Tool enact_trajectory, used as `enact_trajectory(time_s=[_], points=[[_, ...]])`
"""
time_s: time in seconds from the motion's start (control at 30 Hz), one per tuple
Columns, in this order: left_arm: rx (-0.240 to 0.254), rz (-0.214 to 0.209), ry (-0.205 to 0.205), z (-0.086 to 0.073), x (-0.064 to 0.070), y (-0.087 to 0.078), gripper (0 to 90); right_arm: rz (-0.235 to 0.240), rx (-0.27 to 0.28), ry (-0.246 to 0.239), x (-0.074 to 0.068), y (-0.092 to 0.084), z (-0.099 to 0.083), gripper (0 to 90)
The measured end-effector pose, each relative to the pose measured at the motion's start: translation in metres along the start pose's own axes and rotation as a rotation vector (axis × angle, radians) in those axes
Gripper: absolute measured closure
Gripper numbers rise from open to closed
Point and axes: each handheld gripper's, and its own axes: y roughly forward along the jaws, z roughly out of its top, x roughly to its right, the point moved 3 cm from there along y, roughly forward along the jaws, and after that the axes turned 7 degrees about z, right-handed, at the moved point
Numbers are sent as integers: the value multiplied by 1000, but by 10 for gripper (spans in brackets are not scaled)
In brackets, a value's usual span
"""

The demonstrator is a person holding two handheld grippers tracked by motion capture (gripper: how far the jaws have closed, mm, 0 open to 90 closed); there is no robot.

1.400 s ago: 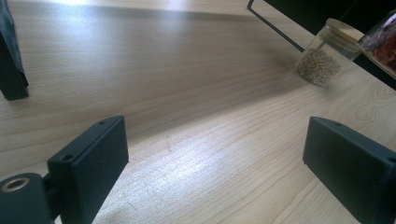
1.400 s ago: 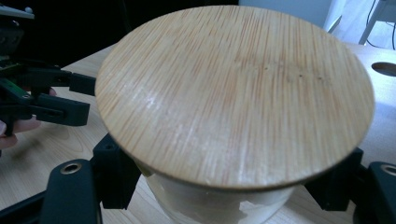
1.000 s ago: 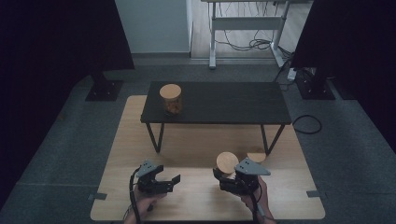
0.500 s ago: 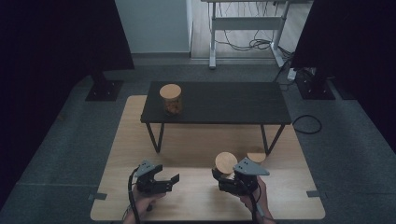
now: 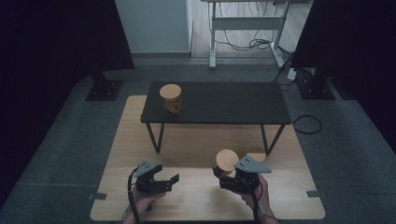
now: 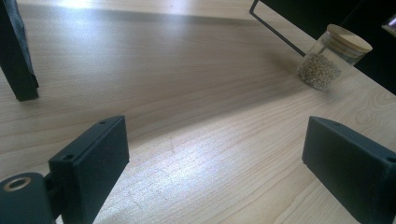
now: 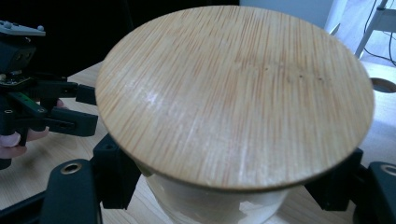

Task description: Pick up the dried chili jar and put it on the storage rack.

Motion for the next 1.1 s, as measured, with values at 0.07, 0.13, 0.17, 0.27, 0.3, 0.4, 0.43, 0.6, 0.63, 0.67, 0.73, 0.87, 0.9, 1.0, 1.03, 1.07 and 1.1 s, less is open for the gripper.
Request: enact_trajectory(time_s=[0.07, 0.13, 0.17, 0.27, 0.3, 0.4, 0.43, 0.6, 0.63, 0.67, 0.73, 0.87, 0.9, 1.0, 1.03, 1.07, 1.1], points=[[0, -1, 0, 0, 0, 0, 68, -1, -2, -5, -1, 0, 2, 247], [1, -1, -1, 0, 0, 0, 67, -1, -2, -9, -1, 0, 3, 248], [1, -2, -2, 0, 0, 0, 67, -1, -3, -9, -1, 0, 4, 248], [3, -1, -3, 0, 0, -1, 67, -2, -5, -11, -2, -1, 6, 248], [3, -2, -4, 0, -1, -1, 67, -1, -4, -9, -2, -1, 7, 248], [3, 0, -5, 0, -1, -1, 67, 20, 1, 5, 0, -2, 8, 248], [4, -1, -5, 0, -1, -1, 67, 27, 3, 10, 1, -2, 9, 248], [3, 7, 4, 1, 1, -1, 67, 27, 3, 8, 2, -2, 13, 248], [3, 7, 4, 1, 1, -1, 67, 26, 2, 7, 2, -2, 14, 247], [3, 8, 4, 1, 1, -1, 67, 25, 1, 6, 2, -2, 14, 248], [6, 8, 2, 1, 1, -2, 67, 22, 1, 2, 2, -2, 16, 248], [10, 13, -9, 0, 1, -2, 67, 13, -3, -1, 3, -1, 20, 248], [10, 14, -11, 0, 1, -2, 67, 11, -3, -1, 3, 0, 20, 248], [10, 16, -15, 0, 0, -3, 67, 8, -5, -4, 4, 1, 23, 248], [10, 16, -16, 0, 0, -3, 67, 7, -5, -7, 4, 1, 24, 248], [11, 16, -16, 0, 0, -3, 67, 6, -6, -8, 4, 1, 25, 248], [12, 15, -17, 0, 0, -3, 67, 6, -5, -10, 4, 1, 26, 248]])
